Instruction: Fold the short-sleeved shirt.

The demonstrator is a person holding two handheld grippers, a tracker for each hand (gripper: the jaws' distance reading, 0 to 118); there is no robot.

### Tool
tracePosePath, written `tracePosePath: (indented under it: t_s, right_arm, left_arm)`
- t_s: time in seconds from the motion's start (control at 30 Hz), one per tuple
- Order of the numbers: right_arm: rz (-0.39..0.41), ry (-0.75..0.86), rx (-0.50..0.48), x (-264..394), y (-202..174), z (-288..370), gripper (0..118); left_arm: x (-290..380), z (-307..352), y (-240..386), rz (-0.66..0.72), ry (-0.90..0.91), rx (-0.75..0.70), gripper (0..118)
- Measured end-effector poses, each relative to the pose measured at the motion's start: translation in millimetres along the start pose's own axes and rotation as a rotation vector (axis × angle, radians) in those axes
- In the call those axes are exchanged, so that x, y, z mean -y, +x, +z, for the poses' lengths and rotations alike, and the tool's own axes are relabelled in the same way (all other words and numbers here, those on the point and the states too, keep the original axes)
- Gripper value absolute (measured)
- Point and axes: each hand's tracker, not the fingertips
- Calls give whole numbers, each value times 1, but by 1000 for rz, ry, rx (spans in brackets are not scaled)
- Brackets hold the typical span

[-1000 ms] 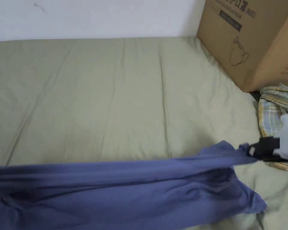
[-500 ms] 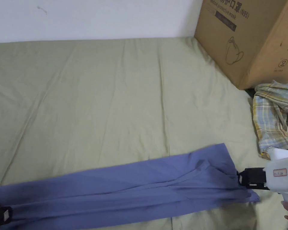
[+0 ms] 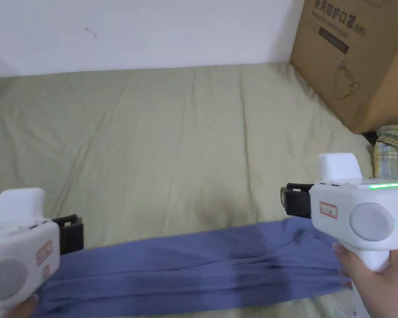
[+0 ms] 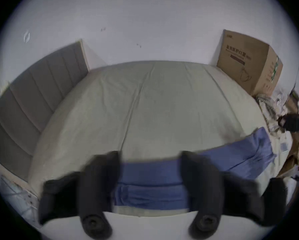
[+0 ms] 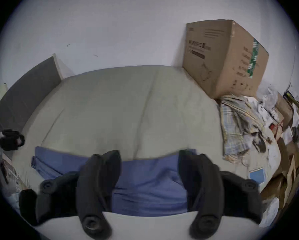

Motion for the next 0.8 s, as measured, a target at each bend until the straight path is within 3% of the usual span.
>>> tracePosePath:
  t_s: [0.03,0.07,0.1,0.2,0.33,0.47,0.57,0.63,0.7,0.77,0.8]
  right_arm:
    - [-13,-11,-42,-1,-5,-4,54]
    - [-26,-17,-37,-1,-9,-7,23]
    - [-28,-21,-30,0,-13,-10,0]
    - [27,-55,-5,4,-21,-14,0]
    - [41,-69,54,6,-28,-18,0]
    - [36,-107,43,10,-36,-25,0]
    - [84,-120,95,10,-46,-33,0]
    - [80,-127,100,9,-52,-40,0]
    - [64,-137,74,9,-55,-45,0]
    - [71,-150,57,9,-62,-50,0]
    - [79,-155,44,10,-65,-52,0]
  left_arm:
    - [0,-2,6,-20,-12,10,38]
    - [2,-8,11,-9,-20,20,11]
    - [4,-8,15,-3,-19,10,1]
    - [6,-4,25,38,-15,48,0]
    - [6,4,29,-1,-9,54,0]
    - [2,4,-9,56,27,54,1]
    - [8,-7,-65,110,14,40,1]
    - [13,-27,-110,221,-58,142,1]
    - [29,-48,-153,377,-134,343,3]
    - [46,-66,-178,506,-181,571,19]
    - [54,-73,-186,548,-196,636,49]
